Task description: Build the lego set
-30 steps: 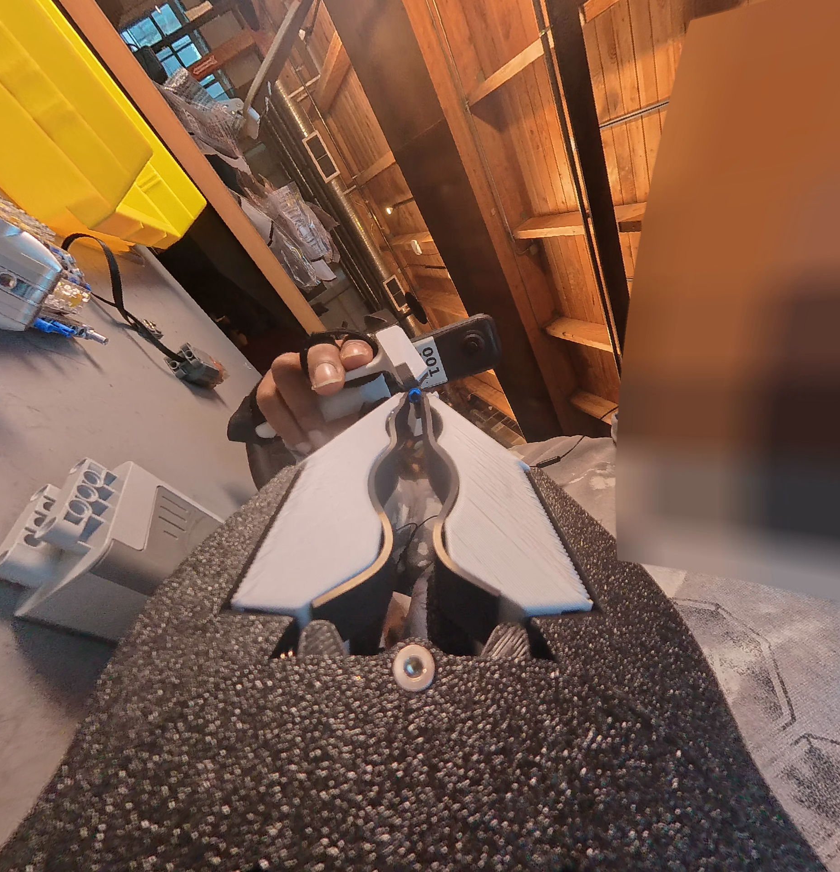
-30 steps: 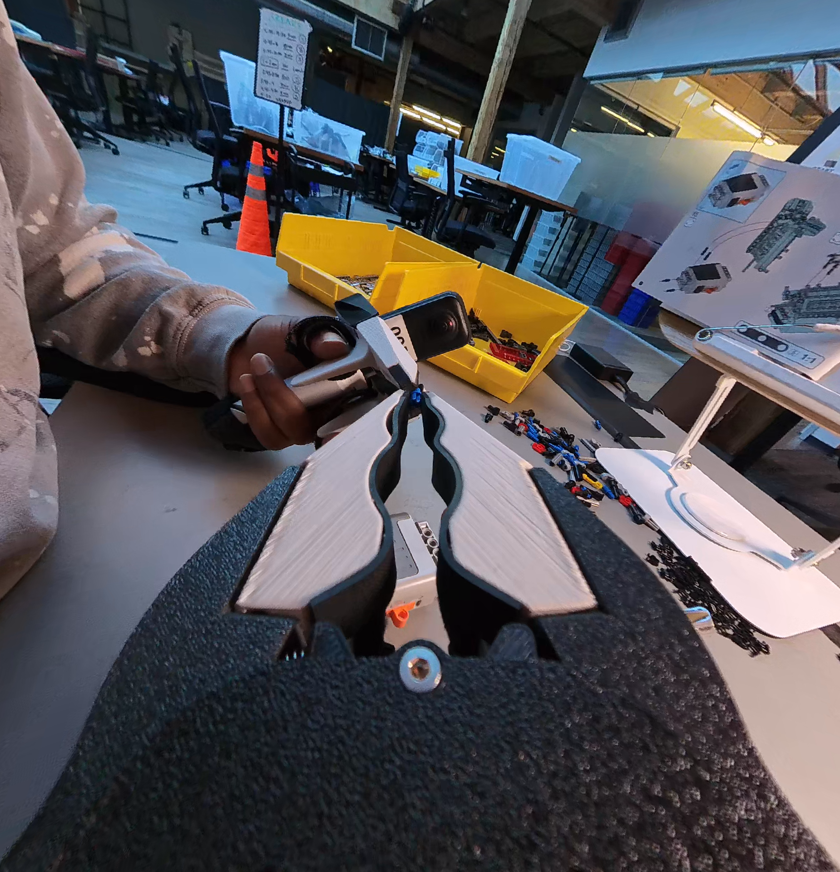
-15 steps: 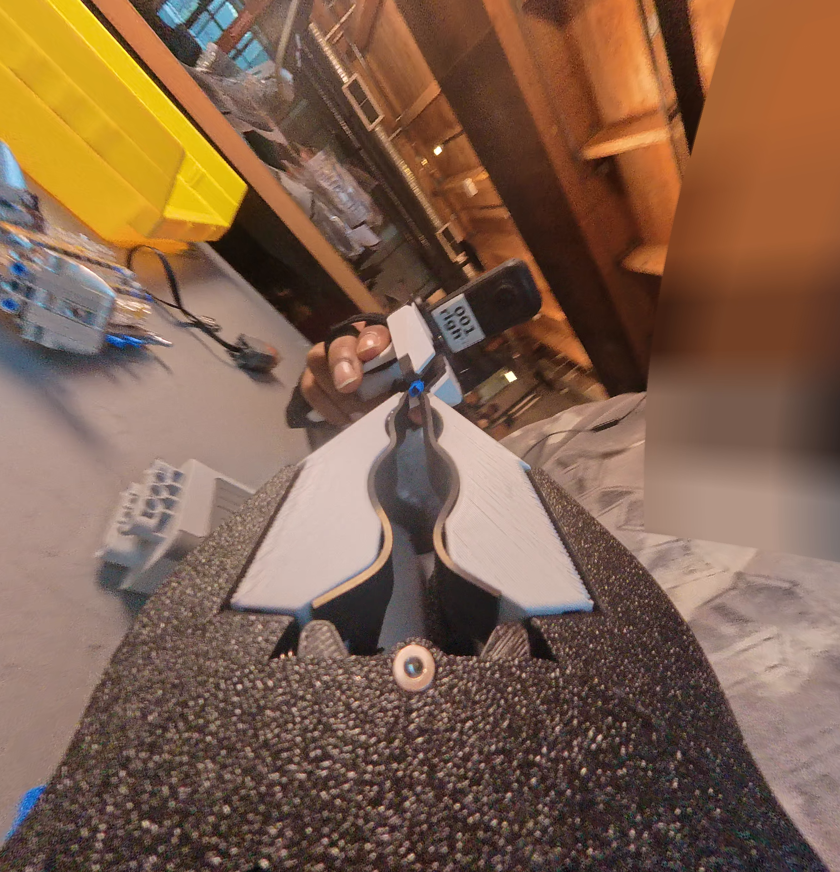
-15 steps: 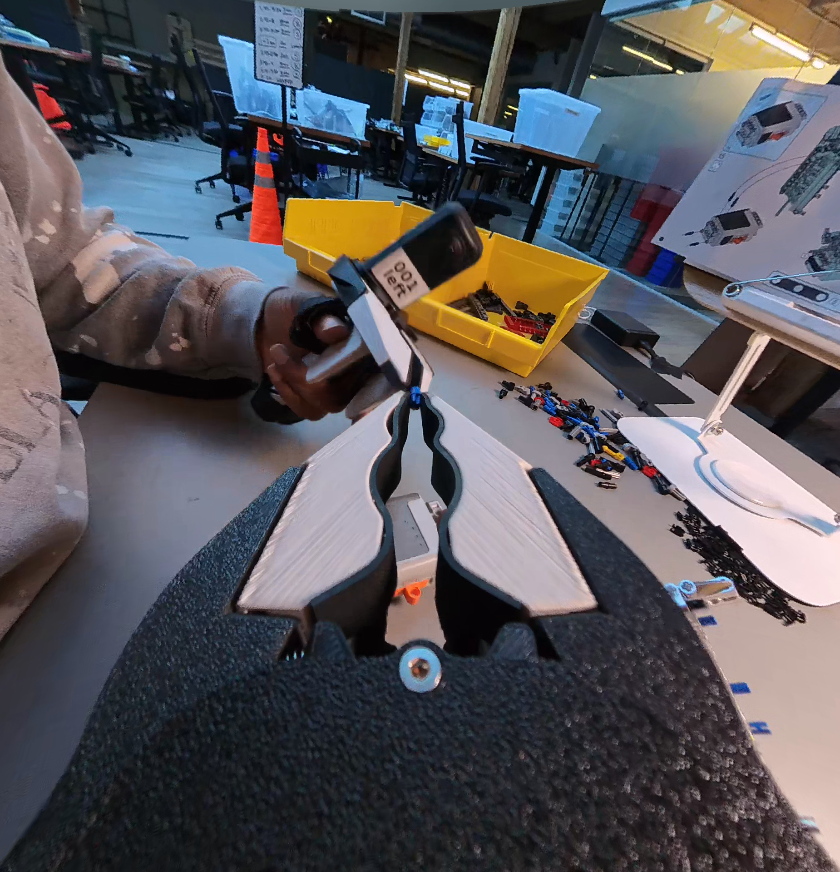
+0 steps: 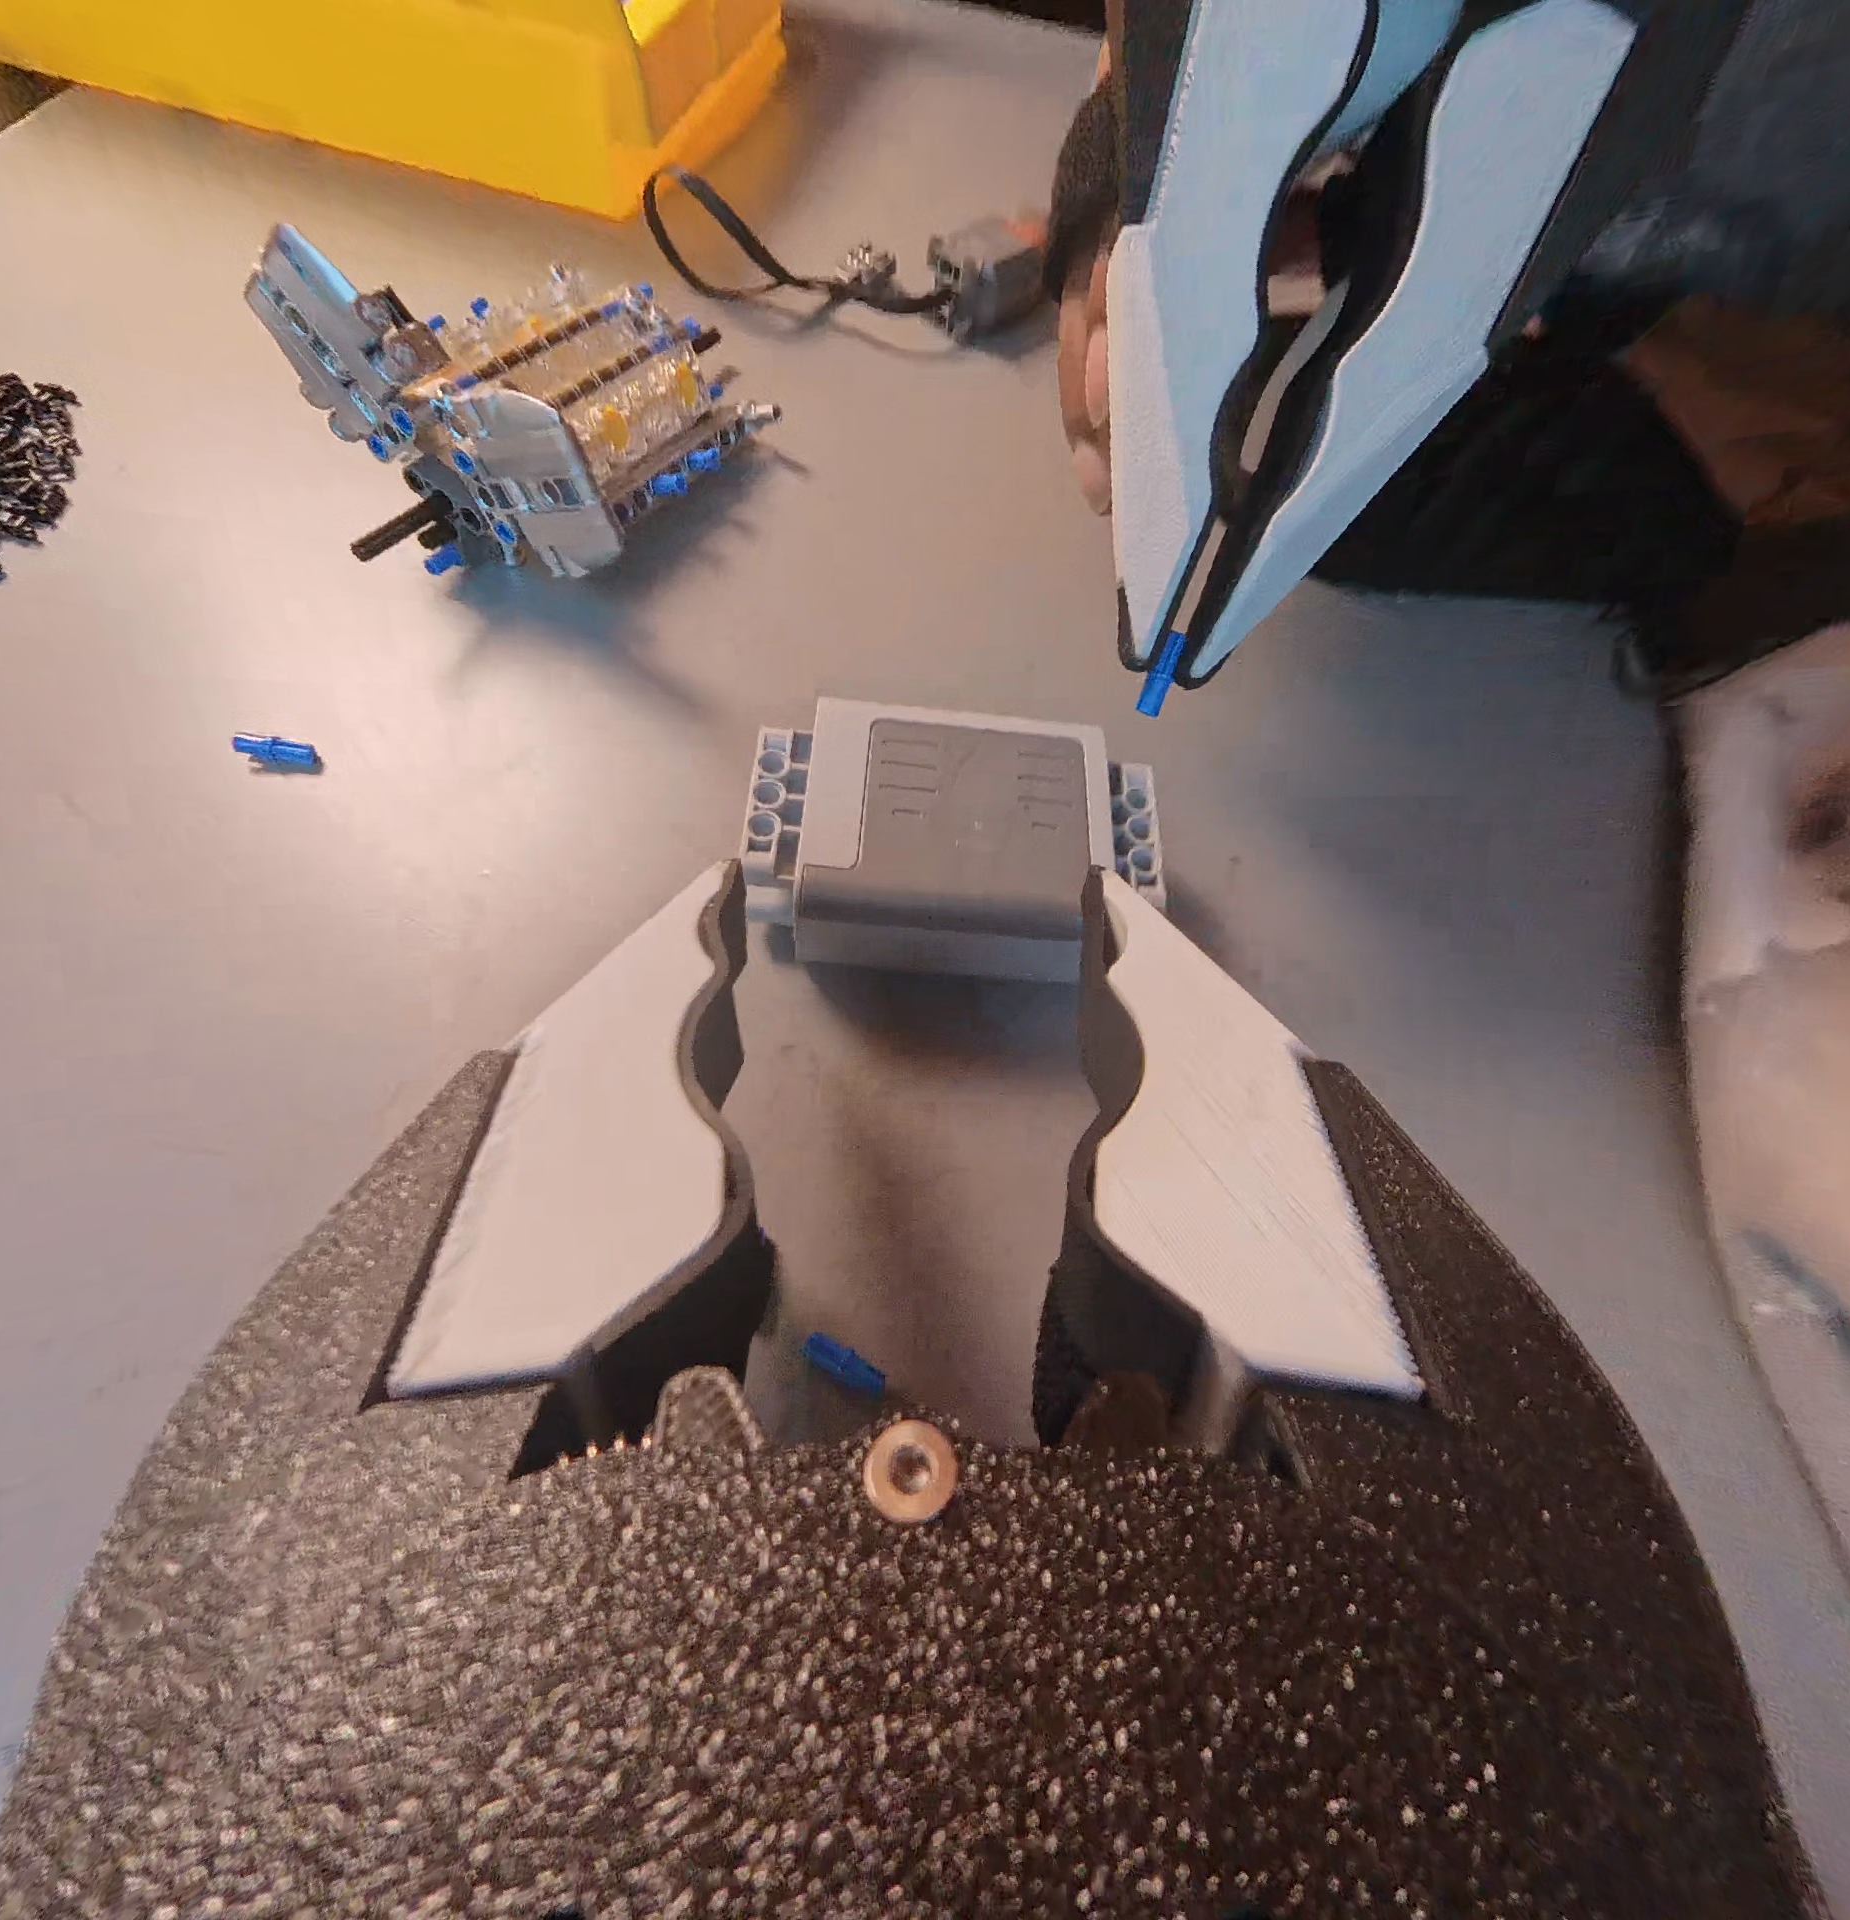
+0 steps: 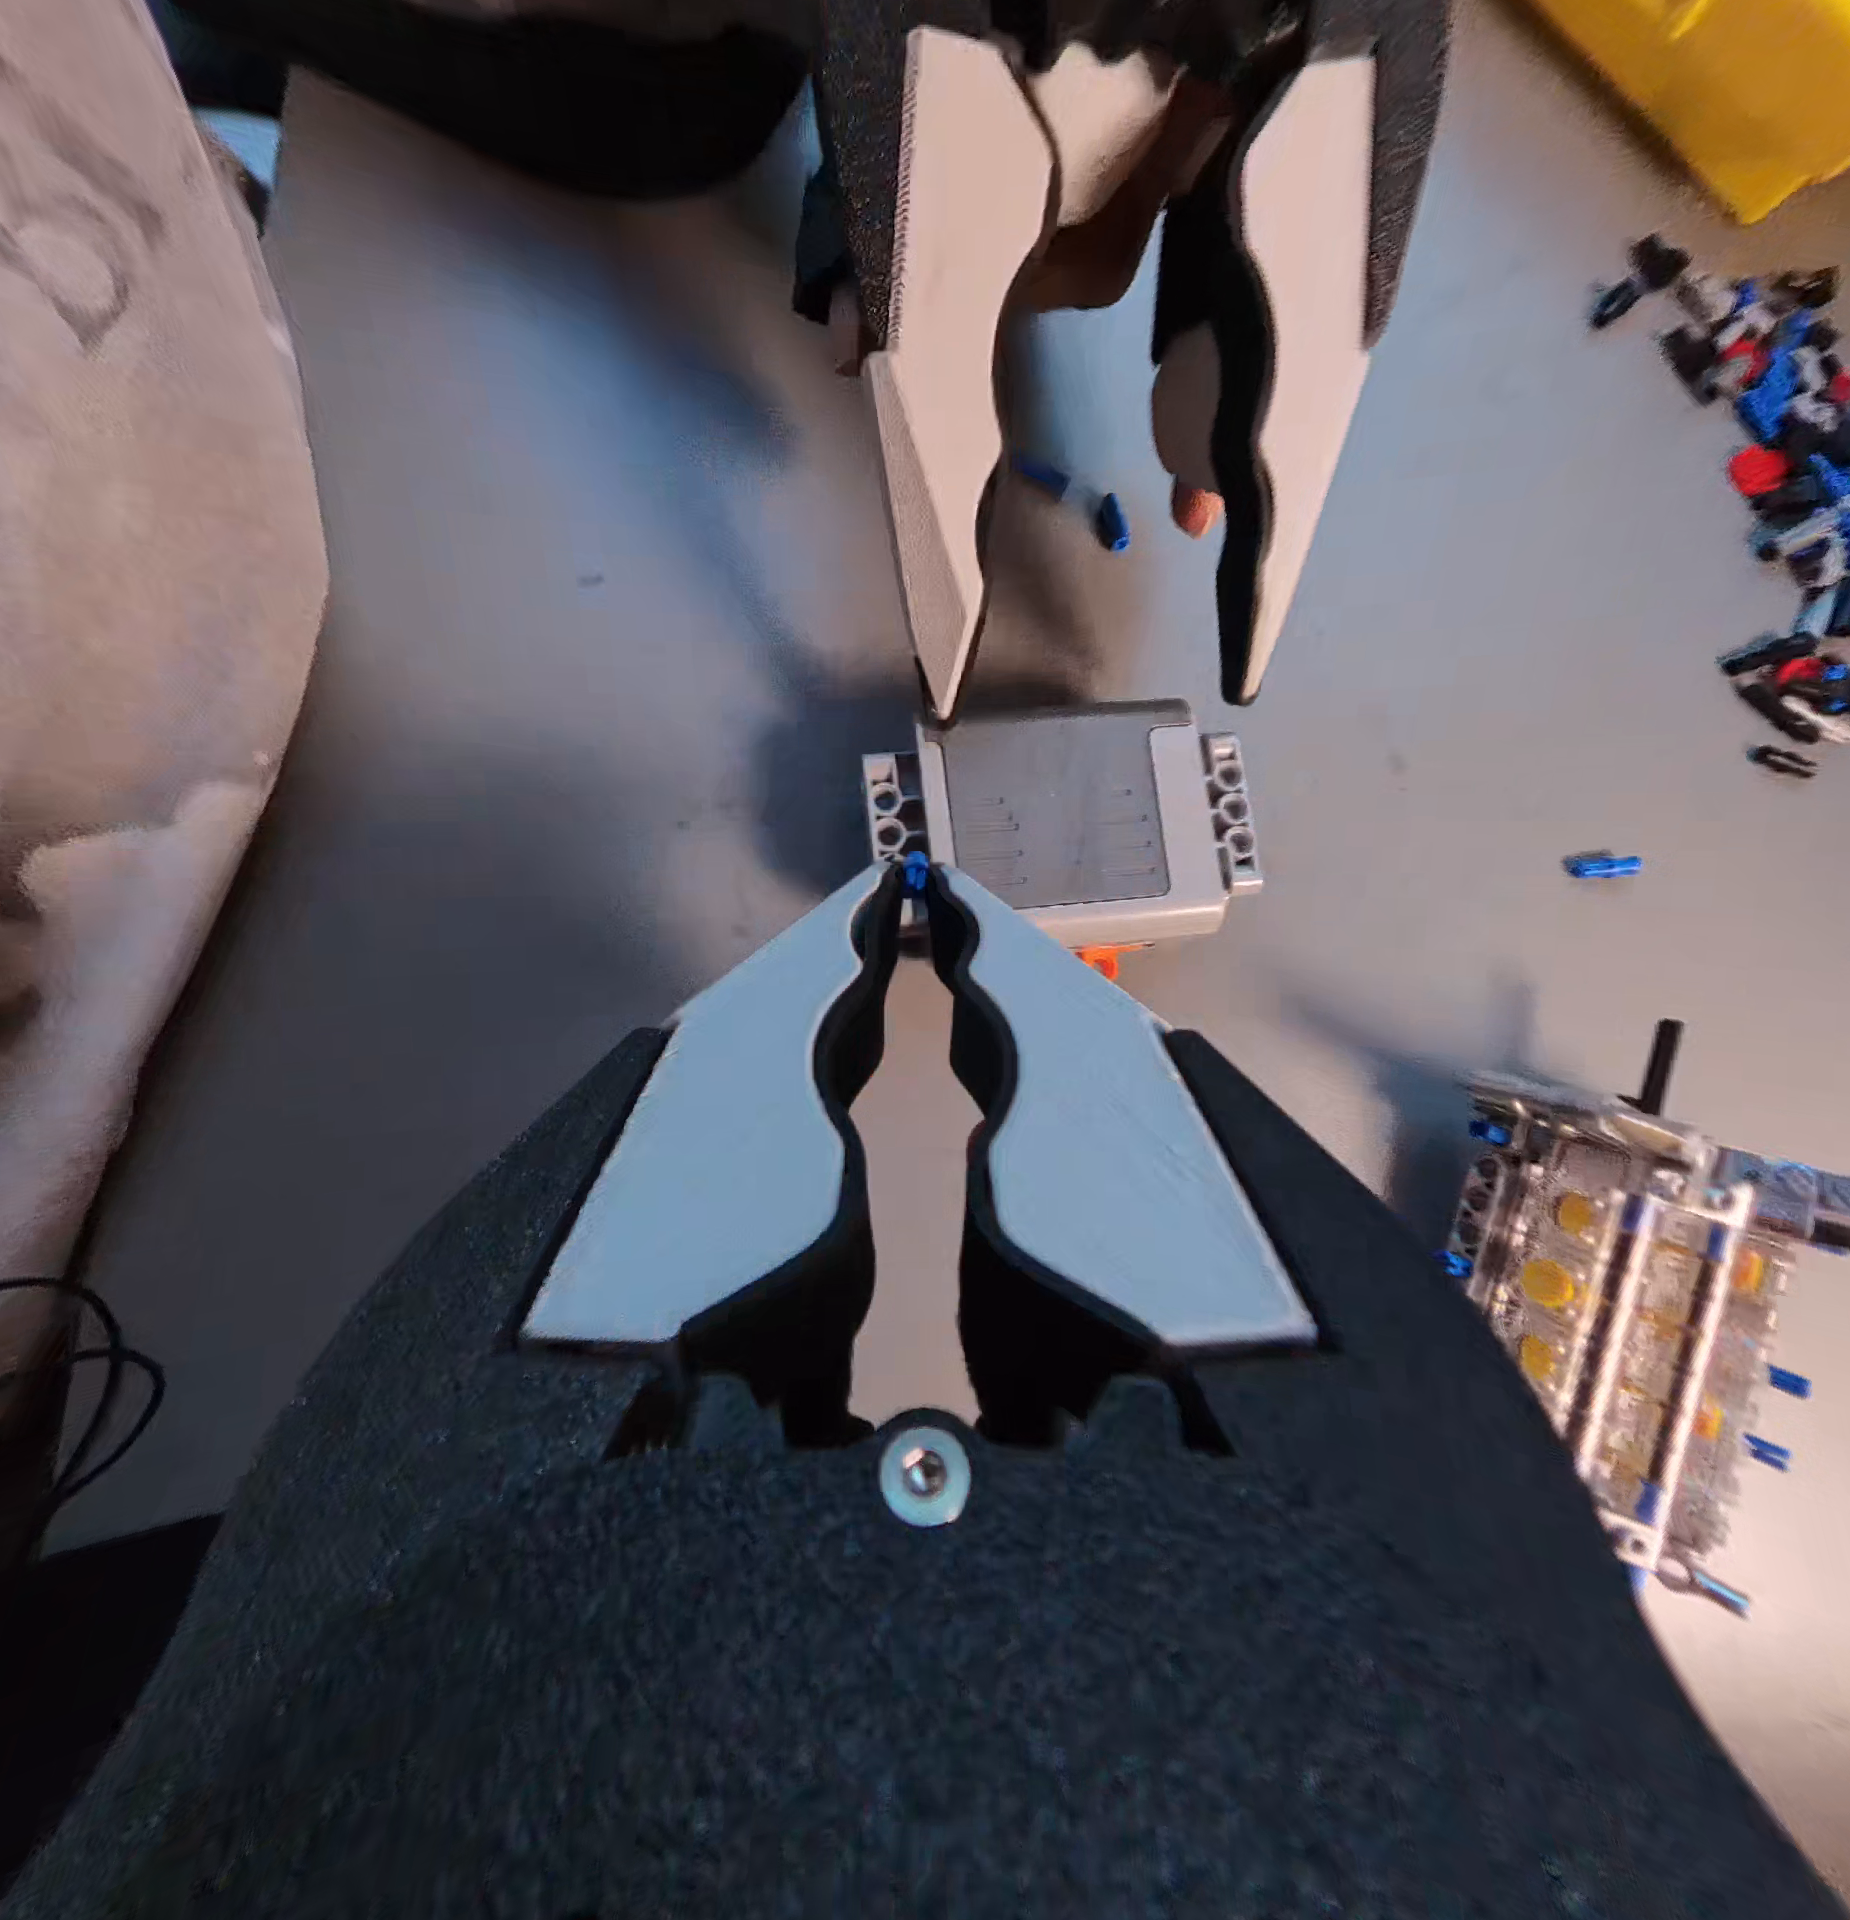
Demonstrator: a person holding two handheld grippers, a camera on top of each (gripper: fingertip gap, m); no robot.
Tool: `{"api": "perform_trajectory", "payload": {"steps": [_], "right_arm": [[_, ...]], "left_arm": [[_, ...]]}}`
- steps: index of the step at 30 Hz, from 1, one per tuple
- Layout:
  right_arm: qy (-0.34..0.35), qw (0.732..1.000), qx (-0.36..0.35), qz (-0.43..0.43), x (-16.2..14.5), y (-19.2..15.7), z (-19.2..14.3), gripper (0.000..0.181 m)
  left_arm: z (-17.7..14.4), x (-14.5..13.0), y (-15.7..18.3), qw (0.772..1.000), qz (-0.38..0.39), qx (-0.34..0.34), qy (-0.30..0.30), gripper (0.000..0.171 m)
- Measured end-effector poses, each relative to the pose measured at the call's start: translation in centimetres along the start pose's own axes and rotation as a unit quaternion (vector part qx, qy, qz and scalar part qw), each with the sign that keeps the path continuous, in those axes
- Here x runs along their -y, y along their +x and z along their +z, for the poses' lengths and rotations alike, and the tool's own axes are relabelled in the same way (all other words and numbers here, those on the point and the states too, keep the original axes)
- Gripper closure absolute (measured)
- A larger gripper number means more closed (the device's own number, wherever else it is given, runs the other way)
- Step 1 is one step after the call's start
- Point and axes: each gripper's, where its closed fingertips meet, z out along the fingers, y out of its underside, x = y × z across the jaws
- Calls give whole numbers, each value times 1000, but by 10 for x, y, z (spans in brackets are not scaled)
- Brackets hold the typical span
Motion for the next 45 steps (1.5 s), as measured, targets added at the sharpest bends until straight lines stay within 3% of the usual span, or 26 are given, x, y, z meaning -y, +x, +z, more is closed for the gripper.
{"api": "perform_trajectory", "payload": {"steps": [5, 20, 36, 45], "right_arm": [[-76, 996, 27, -43, -5, -3, 14, 177], [-202, 973, 65, -95, -11, -3, 12, 178], [-249, 957, 85, -121, -10, -5, 15, 178], [-234, 958, 78, -147, -8, -4, 18, 178]], "left_arm": [[4, 0, 4, 1000, 17, 10, -8, 110], [7, -9, 9, 999, 39, -10, -32, 99], [7, -8, 8, 998, 56, -7, -38, 107], [7, -9, 9, 997, 57, -9, -41, 106]]}}
